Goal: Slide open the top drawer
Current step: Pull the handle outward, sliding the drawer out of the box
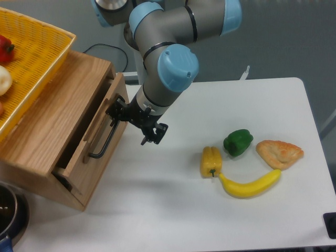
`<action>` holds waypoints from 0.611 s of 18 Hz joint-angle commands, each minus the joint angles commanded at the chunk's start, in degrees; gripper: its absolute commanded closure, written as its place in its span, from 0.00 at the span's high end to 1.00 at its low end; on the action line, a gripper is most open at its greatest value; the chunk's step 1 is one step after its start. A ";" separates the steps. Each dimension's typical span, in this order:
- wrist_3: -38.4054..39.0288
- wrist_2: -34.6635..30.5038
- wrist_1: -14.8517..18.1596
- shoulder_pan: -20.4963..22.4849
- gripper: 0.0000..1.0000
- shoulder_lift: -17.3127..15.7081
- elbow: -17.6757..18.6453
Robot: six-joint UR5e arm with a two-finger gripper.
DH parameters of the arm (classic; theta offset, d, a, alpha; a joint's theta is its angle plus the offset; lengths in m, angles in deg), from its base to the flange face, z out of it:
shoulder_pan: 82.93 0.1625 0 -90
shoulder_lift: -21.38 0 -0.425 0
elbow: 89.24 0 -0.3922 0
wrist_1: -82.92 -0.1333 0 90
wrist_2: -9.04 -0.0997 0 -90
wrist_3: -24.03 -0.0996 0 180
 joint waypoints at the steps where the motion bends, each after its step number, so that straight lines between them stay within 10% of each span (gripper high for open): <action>1: -0.09 0.00 0.00 0.35 1.00 0.00 0.00; 11: -0.18 -3.60 -1.14 1.93 1.00 0.35 -0.35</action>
